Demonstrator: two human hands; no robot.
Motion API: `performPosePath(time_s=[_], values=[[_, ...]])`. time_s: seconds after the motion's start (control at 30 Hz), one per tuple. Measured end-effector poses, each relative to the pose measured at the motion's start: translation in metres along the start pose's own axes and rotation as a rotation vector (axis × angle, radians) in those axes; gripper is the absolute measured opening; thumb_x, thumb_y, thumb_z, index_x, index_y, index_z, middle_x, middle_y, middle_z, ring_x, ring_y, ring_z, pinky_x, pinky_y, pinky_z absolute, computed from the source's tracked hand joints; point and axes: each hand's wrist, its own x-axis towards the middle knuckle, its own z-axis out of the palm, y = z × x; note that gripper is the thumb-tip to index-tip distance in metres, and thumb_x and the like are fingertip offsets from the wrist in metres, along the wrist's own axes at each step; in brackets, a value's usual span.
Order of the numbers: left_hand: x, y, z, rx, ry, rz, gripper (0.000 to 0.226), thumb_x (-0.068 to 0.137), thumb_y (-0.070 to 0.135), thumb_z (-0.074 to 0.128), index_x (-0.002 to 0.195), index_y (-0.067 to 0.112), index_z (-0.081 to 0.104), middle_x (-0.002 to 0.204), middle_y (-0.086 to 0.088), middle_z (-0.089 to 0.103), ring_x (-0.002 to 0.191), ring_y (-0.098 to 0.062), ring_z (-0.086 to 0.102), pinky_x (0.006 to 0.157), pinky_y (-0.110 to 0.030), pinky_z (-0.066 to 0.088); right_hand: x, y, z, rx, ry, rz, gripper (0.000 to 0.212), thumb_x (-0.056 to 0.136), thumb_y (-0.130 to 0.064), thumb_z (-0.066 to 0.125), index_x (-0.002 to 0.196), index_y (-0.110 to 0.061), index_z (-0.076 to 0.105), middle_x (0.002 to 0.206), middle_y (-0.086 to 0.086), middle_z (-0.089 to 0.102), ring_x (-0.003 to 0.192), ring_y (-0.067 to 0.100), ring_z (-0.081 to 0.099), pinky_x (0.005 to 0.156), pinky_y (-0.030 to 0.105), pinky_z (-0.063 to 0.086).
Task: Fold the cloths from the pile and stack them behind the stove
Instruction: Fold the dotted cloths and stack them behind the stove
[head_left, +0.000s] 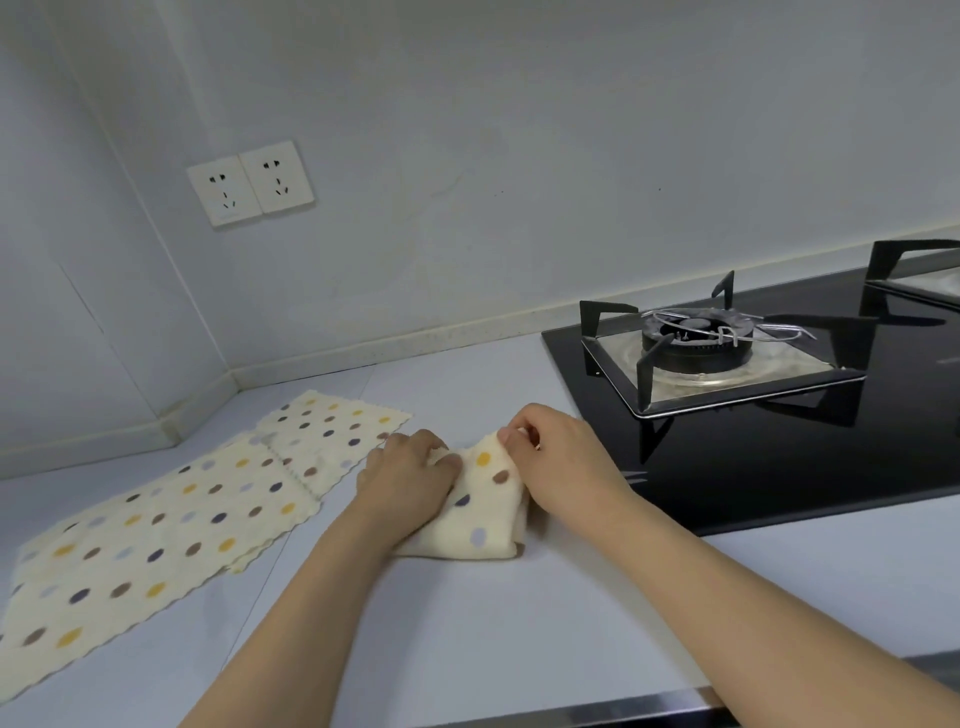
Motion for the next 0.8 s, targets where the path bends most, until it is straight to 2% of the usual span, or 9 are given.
performPosePath(time_s=[0.07,0.13,0.2,0.23,0.33,0.47,0.57,0.7,0.8], values=[[-0.003,0.0,-0.004,-0.262,-0.003,-0.035,0.01,0.086,0.043,0.05,0.088,0.036,0.056,0.105,0.001,0.061,0.102,-0.022,0.055,0.095,-0.041,0.044,0.003,-0.002,-0.001,0.124,0.032,0.037,0.017,0.094,-0.03,0.055,0.085,-0.018,0.063,0.078,-0.011,0.059,0.078,0.012,0.055,0.065,0.022,0.041],[-0.008,0.0,-0.009,-0.552,0.02,-0.03,0.008,0.09,0.035,0.054,0.091,0.029,0.059,0.096,-0.001,0.065,0.08,-0.017,0.059,0.076,-0.033,0.049,0.007,-0.005,0.0,0.262,0.074,0.083,0.014,0.093,-0.025,0.057,0.087,-0.016,0.065,0.08,-0.01,0.061,0.074,0.008,0.058,0.061,0.016,0.04],[-0.01,0.001,-0.014,-0.787,0.057,-0.015,0.004,0.09,0.028,0.059,0.092,0.027,0.062,0.09,-0.002,0.065,0.071,-0.018,0.06,0.068,-0.034,0.049,0.01,-0.008,0.001,0.479,0.103,0.157,0.01,0.094,-0.021,0.057,0.092,-0.015,0.064,0.084,-0.003,0.062,0.061,0.002,0.061,0.057,0.014,0.042],[-0.011,0.002,-0.016,-0.904,0.073,-0.005,0.005,0.09,0.025,0.06,0.092,0.028,0.064,0.09,-0.003,0.065,0.071,-0.019,0.062,0.067,-0.037,0.051,0.012,-0.011,0.002,0.596,0.086,0.224,0.009,0.094,-0.024,0.057,0.098,-0.017,0.062,0.086,-0.001,0.062,0.059,0.002,0.062,0.06,0.016,0.046],[-0.015,0.008,-0.02,-1.134,0.074,0.029,0.011,0.094,0.018,0.06,0.099,0.025,0.066,0.082,-0.002,0.068,0.069,-0.022,0.066,0.065,-0.039,0.055,0.013,-0.011,0.008,0.778,-0.072,0.449,0.028,0.091,-0.046,0.056,0.109,-0.025,0.054,0.089,-0.003,0.062,0.084,0.019,0.066,0.08,0.038,0.054],[-0.016,0.015,-0.018,-1.142,0.081,0.058,0.011,0.095,0.018,0.059,0.103,0.023,0.064,0.078,0.002,0.068,0.067,-0.019,0.066,0.06,-0.035,0.056,0.012,-0.014,0.013,0.652,-0.049,0.39,0.028,0.098,-0.043,0.044,0.102,-0.019,0.056,0.095,0.001,0.064,0.087,0.022,0.063,0.075,0.037,0.052],[-0.014,0.018,-0.009,-1.114,0.067,-0.023,0.014,0.095,0.026,0.06,0.107,0.02,0.064,0.094,-0.005,0.073,0.079,-0.025,0.071,0.072,-0.045,0.059,0.011,-0.014,0.012,0.484,0.104,0.233,0.027,0.101,-0.037,0.039,0.099,-0.013,0.052,0.093,0.001,0.061,0.088,0.022,0.061,0.077,0.036,0.051],[-0.014,0.019,-0.004,-1.066,-0.02,-0.148,0.032,0.095,0.038,0.058,0.106,0.01,0.065,0.095,-0.009,0.075,0.087,-0.03,0.072,0.081,-0.048,0.058,0.006,-0.016,0.007,0.369,0.161,0.077,0.029,0.102,-0.036,0.038,0.094,-0.011,0.048,0.081,-0.008,0.055,0.051,0.005,0.059,0.061,0.03,0.045],[-0.014,0.023,0.001,-0.96,0.074,-0.096,0.025,0.095,0.04,0.055,0.098,0.016,0.06,0.099,-0.006,0.071,0.087,-0.024,0.07,0.078,-0.043,0.059,0.003,-0.017,0.007,0.374,0.147,0.081,0.031,0.102,-0.042,0.035,0.093,-0.014,0.046,0.084,-0.008,0.056,0.043,0.005,0.058,0.062,0.034,0.048]])
